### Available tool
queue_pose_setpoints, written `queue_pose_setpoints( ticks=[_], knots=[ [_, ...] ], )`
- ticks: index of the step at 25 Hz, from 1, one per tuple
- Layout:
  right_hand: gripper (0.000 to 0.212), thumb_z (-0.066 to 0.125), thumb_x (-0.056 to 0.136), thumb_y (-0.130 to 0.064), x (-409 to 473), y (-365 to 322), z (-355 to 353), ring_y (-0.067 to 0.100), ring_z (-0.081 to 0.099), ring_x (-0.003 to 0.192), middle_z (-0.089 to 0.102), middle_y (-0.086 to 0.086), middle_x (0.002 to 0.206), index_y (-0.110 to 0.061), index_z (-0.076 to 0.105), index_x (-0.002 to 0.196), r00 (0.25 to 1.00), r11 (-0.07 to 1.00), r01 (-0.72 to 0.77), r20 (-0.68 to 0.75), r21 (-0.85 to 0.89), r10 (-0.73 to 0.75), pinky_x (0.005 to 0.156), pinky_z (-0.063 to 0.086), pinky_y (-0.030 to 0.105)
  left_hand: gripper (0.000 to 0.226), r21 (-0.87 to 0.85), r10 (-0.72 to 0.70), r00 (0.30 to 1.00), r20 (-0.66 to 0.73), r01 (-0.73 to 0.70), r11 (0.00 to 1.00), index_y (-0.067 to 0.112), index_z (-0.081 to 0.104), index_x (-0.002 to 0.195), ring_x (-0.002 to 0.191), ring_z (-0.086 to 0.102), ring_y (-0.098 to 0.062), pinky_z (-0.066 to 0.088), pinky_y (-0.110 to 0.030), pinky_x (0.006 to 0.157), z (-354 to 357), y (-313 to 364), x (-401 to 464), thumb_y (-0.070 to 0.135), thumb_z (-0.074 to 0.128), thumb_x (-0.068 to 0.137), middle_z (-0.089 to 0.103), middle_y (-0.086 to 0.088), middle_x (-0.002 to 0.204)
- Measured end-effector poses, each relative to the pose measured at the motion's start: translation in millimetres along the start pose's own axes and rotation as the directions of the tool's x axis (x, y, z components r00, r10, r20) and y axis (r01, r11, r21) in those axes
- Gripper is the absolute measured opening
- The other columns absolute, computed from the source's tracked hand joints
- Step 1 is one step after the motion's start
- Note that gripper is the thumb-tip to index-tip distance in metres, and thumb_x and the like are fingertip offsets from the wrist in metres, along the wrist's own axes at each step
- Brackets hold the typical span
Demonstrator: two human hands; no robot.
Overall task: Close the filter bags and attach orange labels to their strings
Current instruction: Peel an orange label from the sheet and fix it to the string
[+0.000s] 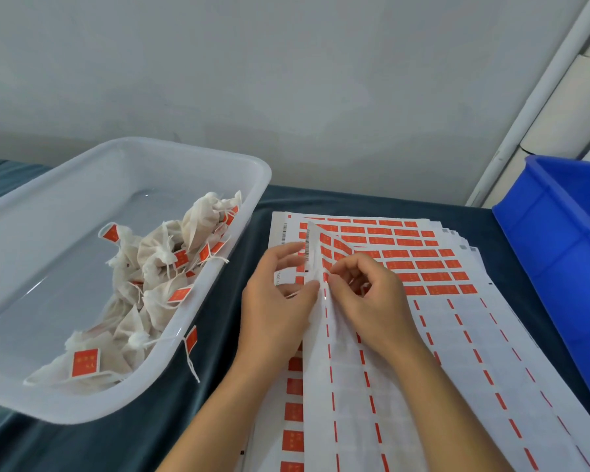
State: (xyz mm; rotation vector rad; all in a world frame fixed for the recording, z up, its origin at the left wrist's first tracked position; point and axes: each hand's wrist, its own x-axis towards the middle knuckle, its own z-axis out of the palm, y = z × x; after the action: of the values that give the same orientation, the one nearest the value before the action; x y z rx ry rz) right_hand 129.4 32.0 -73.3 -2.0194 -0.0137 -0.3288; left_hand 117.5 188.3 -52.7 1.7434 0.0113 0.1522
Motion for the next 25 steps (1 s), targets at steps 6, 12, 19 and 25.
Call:
queue_pose_setpoints(
  ticks=[6, 12, 19, 25],
  knots=[
    [0.005, 0.074, 0.094, -0.035, 0.8, -0.7, -1.7, -0.005, 0.063, 0.094, 0.068, -0.025, 0.09, -0.036, 0.069, 0.094, 1.0, 0.999, 0.023, 0.005, -0.043, -0.023, 0.071, 0.05, 0.004, 0.061, -0.133, -0.056, 0.998, 0.026, 0.059, 0.989, 0.058, 0.057, 0.122, 0.081, 0.078, -0.008, 0.061, -0.023, 0.054, -2.4, -1.5, 6.1, 0.014, 0.082, 0.089, 0.065, 0.038, 0.111],
    [0.007, 0.073, 0.094, -0.042, 0.2, -11.8, -3.4, -0.01, 0.063, 0.089, 0.062, -0.033, 0.091, -0.043, 0.066, 0.094, 0.999, 0.987, 0.021, 0.035, -0.157, -0.016, 0.065, 0.045, -0.001, 0.059, -0.138, -0.054, 0.998, 0.04, 0.059, 0.989, 0.057, 0.057, 0.123, 0.09, 0.073, 0.004, 0.059, -0.018, 0.058, -0.1, -5.6, 8.7, 0.014, 0.08, 0.091, 0.064, 0.038, 0.11],
    [0.009, 0.074, 0.091, -0.049, 2.1, -22.2, 0.4, -0.006, 0.066, 0.075, 0.063, -0.032, 0.082, -0.042, 0.071, 0.094, 0.989, 0.979, -0.116, 0.075, -0.168, 0.13, 0.06, 0.041, 0.004, 0.062, -0.143, 0.02, 0.997, 0.081, -0.008, 0.99, 0.062, 0.055, 0.122, 0.093, 0.071, 0.008, 0.057, -0.012, 0.06, -1.4, -5.2, 5.9, 0.013, 0.078, 0.092, 0.06, 0.044, 0.114],
    [0.004, 0.078, 0.089, -0.041, 4.6, -18.9, -9.2, 0.004, 0.075, 0.08, 0.077, -0.023, 0.089, -0.038, 0.08, 0.091, 0.93, 0.944, -0.327, 0.194, 0.052, 0.312, 0.075, 0.063, 0.025, 0.067, -0.153, 0.01, 0.994, 0.107, 0.006, 0.988, 0.069, 0.055, 0.116, 0.091, 0.072, 0.008, 0.057, -0.013, 0.058, -0.3, -5.9, 6.9, 0.012, 0.078, 0.092, 0.06, 0.045, 0.112]
  ],
)
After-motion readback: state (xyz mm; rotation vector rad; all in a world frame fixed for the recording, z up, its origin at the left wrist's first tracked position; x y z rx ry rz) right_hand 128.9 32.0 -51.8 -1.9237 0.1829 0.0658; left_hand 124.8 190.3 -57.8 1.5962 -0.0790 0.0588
